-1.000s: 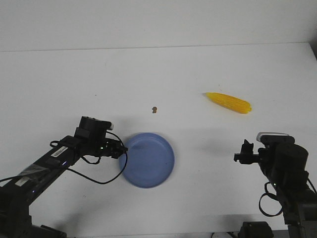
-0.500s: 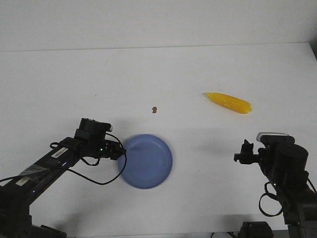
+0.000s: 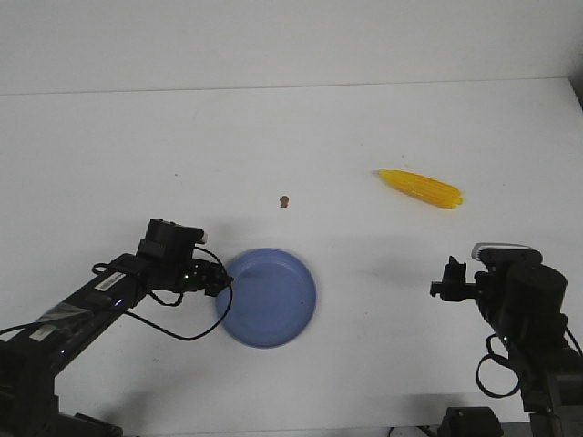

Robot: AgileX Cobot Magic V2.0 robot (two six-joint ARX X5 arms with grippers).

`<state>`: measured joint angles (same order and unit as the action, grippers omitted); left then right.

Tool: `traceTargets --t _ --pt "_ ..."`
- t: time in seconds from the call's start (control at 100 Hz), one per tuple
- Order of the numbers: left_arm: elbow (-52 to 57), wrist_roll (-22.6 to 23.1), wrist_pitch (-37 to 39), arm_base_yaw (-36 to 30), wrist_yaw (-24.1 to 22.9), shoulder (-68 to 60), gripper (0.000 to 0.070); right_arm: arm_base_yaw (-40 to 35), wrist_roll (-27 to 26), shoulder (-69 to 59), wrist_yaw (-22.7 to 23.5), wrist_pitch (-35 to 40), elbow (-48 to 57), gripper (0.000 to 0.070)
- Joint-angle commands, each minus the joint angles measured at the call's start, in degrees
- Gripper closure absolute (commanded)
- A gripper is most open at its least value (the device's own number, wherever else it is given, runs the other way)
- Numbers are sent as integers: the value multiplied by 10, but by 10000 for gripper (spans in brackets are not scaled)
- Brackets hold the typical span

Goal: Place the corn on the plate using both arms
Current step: 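Release the plate and pull the left gripper back from it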

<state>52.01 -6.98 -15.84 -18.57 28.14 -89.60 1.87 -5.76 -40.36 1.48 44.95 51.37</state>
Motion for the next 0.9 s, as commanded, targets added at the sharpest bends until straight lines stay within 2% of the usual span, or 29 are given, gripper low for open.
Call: traceTargets --t 0.0,0.06,0.19,0.22,0.27,0.74,0.89 --pt "2 0 0 -3 1 -11 513 0 6 -2 0 -3 10 272" --pt "2 0 0 -3 1 -11 497 0 6 -2 0 -3 10 272" --pt "2 -3 1 -3 1 -11 229 0 6 -2 0 -3 10 272" --pt "2 -5 1 -3 1 -11 190 0 6 -2 0 -3 10 272" --pt "2 -7 2 -3 1 -11 163 0 6 -2 0 -3 10 272" --pt "20 0 10 29 12 8 156 0 6 -2 0 -3 10 272" --pt "26 22 9 56 18 52 156 0 6 -2 0 -3 10 272"
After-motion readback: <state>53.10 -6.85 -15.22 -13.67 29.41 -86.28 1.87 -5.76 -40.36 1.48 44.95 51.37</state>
